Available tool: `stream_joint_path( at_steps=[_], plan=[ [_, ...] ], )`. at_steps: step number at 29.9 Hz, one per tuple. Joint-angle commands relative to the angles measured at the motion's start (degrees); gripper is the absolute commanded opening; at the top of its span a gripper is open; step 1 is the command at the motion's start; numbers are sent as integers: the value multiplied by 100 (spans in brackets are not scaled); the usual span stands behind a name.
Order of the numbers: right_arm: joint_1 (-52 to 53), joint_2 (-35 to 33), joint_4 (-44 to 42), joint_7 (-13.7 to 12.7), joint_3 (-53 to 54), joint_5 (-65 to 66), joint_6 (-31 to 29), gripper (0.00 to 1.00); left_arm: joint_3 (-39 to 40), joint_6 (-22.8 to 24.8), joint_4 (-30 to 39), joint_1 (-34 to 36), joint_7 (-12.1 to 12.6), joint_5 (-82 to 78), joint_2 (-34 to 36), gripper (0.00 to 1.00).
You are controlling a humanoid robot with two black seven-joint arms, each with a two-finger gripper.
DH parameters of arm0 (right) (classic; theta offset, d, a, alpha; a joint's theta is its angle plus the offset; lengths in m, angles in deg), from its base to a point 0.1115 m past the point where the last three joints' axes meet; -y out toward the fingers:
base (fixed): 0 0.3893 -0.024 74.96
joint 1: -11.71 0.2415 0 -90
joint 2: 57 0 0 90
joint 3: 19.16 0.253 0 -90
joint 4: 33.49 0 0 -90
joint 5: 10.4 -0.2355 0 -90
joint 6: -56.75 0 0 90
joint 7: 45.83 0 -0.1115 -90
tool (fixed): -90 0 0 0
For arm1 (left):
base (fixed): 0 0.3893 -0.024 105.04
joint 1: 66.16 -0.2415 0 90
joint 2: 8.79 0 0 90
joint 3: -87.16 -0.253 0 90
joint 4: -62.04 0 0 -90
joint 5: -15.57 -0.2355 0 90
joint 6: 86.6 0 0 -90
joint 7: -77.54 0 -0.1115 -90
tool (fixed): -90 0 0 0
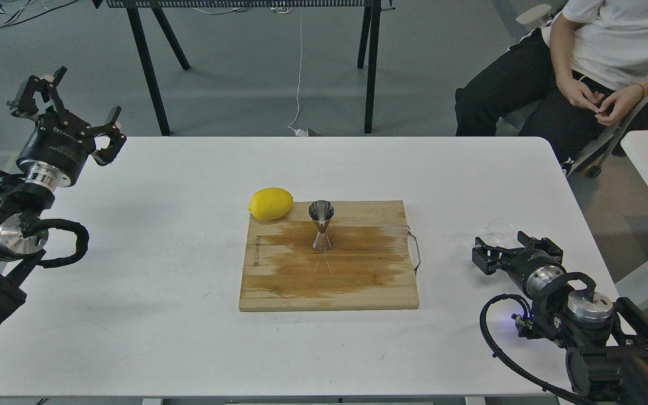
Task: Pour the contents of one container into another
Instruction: 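Grasp the small clear glass cup with the right gripper and lift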
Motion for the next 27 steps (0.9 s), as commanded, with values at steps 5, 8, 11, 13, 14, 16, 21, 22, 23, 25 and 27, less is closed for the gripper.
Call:
stream_joint_path(
  at_steps=[5, 8, 11, 13, 14, 16, 21, 22, 23, 25, 27],
  plan=[
    [95, 54, -221, 41, -92, 0, -272, 55, 5, 0, -8, -11, -2, 0, 18, 100],
    [95, 54, -213, 32, -92, 0, -333, 42, 13, 0, -70, -11, -2, 0, 18, 100],
    [95, 54, -213, 41, -66, 0, -325, 38, 22, -9, -79, -2, -2, 9, 10, 100],
    [103, 54, -204, 41, -65, 0, -334, 38, 22, -9, -79, -2, -2, 9, 18, 100],
    [103, 54, -169, 32, -74, -8, -325, 37, 31, -9, -79, -2, -2, 9, 18, 100],
    [95, 54, -73, 15, -92, -17, -334, 36, 31, -9, -79, -2, -2, 9, 27, 100],
    [24, 2, 805, -3, -92, -9, -228, 34, 31, -9, -79, -2, -2, 9, 97, 100],
    [7, -25, 1059, -3, -101, 0, -211, 34, 31, -9, -79, -2, -2, 9, 106, 100],
    [-11, -60, 1262, -3, -92, 0, -184, 34, 31, -9, -79, -2, -2, 9, 106, 100],
    [-28, -113, 1771, 24, -101, 9, 61, 34, 31, -9, -79, -2, -2, 9, 132, 100],
    [-20, -104, 2193, 50, -127, 96, 403, 34, 31, -9, -79, -2, -2, 9, 133, 100]
  ],
)
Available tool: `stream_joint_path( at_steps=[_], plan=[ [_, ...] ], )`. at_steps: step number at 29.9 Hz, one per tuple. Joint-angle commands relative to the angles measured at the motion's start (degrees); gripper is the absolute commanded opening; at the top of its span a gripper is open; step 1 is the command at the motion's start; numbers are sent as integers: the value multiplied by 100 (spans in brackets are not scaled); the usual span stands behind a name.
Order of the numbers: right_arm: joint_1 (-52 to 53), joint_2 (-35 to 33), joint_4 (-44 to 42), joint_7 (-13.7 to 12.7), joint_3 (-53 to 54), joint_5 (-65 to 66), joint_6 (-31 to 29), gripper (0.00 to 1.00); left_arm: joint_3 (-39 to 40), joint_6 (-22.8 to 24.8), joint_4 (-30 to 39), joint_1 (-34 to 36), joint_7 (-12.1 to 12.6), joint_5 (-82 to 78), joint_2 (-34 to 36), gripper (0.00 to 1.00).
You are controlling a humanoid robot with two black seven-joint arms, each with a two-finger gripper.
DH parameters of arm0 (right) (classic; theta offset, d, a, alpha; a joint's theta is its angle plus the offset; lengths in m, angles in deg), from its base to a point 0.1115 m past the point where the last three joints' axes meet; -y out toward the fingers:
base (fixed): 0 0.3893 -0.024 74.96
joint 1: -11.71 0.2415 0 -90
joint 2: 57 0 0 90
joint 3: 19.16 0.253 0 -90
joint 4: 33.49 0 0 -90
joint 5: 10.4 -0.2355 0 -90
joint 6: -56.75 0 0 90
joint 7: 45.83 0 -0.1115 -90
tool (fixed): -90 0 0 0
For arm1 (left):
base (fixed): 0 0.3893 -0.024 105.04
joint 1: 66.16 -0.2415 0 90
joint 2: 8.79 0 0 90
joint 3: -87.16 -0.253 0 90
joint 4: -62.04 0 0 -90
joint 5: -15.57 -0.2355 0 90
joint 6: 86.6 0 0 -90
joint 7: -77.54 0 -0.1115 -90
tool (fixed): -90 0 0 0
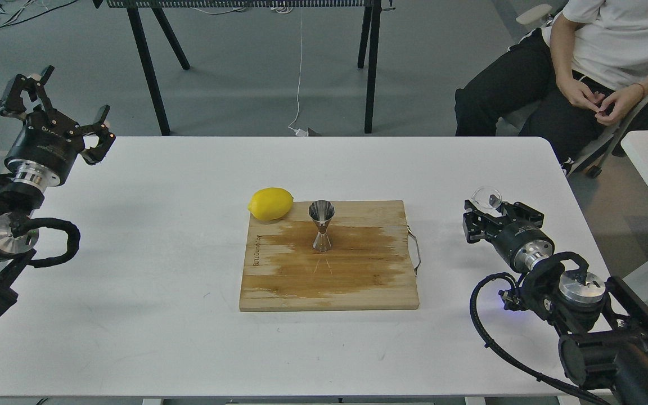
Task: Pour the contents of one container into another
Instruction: 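Grasp the small clear glass cup with the right gripper and lift, then move the glass cup over the jigger on the board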
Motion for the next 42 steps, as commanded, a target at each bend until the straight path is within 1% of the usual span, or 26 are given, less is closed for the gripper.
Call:
stream_joint_path(
  at_steps=[1, 4, 7, 11, 15, 18, 20, 21, 26, 34, 39, 42],
  plan=[
    [-1, -5, 768, 77, -72, 203, 519, 33, 8, 9, 1, -2, -8, 0, 13, 100],
    [34, 30, 1278, 218, -309, 756, 713, 33, 17, 9, 1, -2, -8, 17, 13, 100],
    [104, 100, 1516, 262, -555, 1318, 862, 33, 17, 9, 1, -2, -8, 26, 13, 100],
    [324, 267, 1569, 262, -933, 2013, 1223, 33, 17, 9, 1, -2, -8, 26, 30, 100],
    [481, 407, 1605, 262, -1100, 2173, 1285, 33, 26, 9, -8, -2, -17, 52, 66, 100],
    [701, 539, 1535, 280, -1223, 2427, 1460, 33, 26, 9, -8, -10, -149, 52, 92, 100],
    [885, 741, 1517, 350, -1407, 2708, 1636, 33, 17, 18, -8, -10, -184, 52, 92, 100],
    [956, 811, 1508, 341, -1486, 2805, 1689, 33, 17, 18, -8, -10, -184, 52, 101, 100],
    [1281, 891, 1341, 350, -1979, 3148, 1716, 33, 17, 9, -17, -28, -184, 52, 92, 100],
    [1528, 891, 1166, 367, -2515, 3912, 1707, 33, 17, 9, -17, -37, -184, 52, 75, 100],
    [1563, 891, 1130, 552, -2963, 4527, 1689, 33, 17, 9, -17, -46, -184, 44, 74, 100],
    [1563, 891, 1130, 561, -3130, 4712, 1689, 33, 8, 9, -26, -46, -175, 44, 74, 100]
  ],
)
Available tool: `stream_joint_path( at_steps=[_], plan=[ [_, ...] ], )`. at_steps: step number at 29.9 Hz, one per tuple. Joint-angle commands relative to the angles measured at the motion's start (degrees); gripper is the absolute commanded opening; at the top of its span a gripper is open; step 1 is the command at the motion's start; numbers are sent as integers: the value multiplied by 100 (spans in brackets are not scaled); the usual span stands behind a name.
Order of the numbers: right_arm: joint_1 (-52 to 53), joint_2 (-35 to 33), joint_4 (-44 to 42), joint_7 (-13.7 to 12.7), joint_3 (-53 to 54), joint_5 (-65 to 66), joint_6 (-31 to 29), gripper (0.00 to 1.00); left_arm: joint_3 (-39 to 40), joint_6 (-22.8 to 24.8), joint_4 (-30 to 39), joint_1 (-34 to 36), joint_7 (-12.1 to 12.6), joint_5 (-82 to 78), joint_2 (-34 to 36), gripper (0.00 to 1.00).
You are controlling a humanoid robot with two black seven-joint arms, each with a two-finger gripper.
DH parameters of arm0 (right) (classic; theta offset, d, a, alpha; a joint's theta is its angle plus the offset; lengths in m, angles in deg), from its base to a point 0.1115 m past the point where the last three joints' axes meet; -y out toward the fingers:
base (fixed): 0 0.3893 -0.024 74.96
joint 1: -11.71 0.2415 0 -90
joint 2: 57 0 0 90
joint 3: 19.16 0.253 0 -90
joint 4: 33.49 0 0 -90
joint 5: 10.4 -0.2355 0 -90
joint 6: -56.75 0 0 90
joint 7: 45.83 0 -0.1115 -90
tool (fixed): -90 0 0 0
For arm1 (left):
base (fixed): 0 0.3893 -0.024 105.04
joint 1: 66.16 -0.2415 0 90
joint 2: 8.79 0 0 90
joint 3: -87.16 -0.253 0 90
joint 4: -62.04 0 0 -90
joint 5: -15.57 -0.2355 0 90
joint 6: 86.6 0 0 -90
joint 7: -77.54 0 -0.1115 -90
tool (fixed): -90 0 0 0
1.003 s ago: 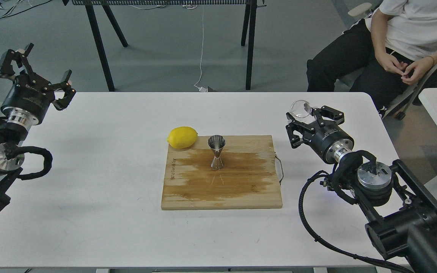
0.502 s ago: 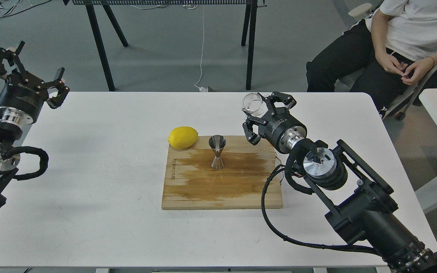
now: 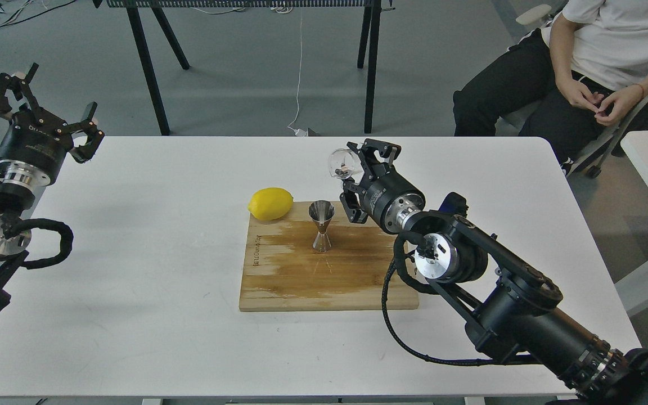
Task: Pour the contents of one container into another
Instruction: 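Move the glass cup over the jigger on the board, then tilt the glass cup with the right gripper to pour into the jigger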
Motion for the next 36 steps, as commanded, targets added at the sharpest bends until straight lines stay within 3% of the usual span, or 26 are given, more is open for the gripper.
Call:
stream_joint_path(
  at_steps=[1, 36],
  plan=[
    [4, 0, 0, 24, -193, 238, -2, 33, -8, 0, -17, -1, -1, -7, 5, 100],
    [-22, 0, -211, 560, -1037, 1952, 42, 33, 9, 9, -88, -72, -54, 10, -4, 100]
  ],
)
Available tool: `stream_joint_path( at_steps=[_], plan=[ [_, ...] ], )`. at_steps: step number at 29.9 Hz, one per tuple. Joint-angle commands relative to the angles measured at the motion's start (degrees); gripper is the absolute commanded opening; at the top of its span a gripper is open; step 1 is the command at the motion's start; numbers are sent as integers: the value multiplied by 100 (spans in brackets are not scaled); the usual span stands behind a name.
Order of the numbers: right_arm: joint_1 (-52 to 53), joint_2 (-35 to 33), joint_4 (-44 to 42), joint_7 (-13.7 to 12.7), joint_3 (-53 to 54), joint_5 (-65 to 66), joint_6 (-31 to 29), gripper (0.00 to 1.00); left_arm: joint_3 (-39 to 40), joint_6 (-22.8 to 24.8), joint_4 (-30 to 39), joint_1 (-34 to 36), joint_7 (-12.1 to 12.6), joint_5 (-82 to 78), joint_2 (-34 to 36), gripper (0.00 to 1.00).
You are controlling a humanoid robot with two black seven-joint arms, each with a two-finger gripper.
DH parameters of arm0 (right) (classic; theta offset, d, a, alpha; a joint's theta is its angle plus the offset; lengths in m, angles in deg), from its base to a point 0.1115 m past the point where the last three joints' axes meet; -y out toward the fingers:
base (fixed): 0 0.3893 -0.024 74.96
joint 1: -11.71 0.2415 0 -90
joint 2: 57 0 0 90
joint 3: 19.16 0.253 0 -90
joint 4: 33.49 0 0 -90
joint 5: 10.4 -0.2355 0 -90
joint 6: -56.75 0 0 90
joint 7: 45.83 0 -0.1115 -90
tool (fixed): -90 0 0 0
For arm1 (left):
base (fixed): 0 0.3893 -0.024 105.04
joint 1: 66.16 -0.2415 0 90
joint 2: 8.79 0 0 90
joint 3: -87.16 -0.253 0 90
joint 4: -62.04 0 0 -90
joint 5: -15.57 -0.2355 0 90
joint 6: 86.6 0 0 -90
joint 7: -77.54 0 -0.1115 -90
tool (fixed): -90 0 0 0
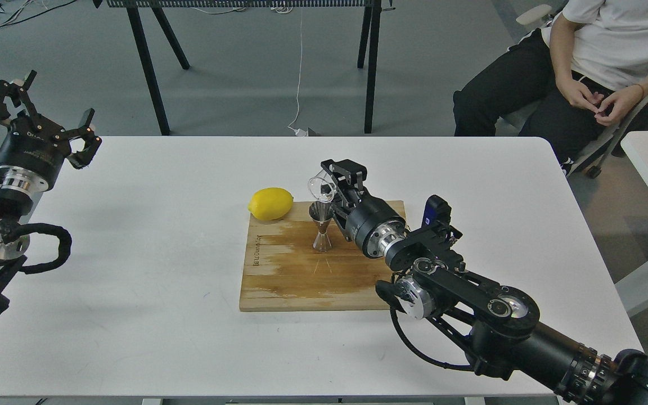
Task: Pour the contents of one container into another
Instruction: 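Tilt the glass cup with the right gripper to pour into the jigger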
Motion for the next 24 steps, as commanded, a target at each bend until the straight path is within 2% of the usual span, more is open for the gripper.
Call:
stream_joint_path(
  at_steps=[1, 24],
  plan=[
    [-11, 3, -86, 127, -17, 20, 13, 33, 0, 5, 0, 0, -57, 9, -9, 100],
    [6, 3, -262, 154, -201, 784, 215, 33, 9, 5, 0, 0, -119, 9, -18, 100]
  ],
)
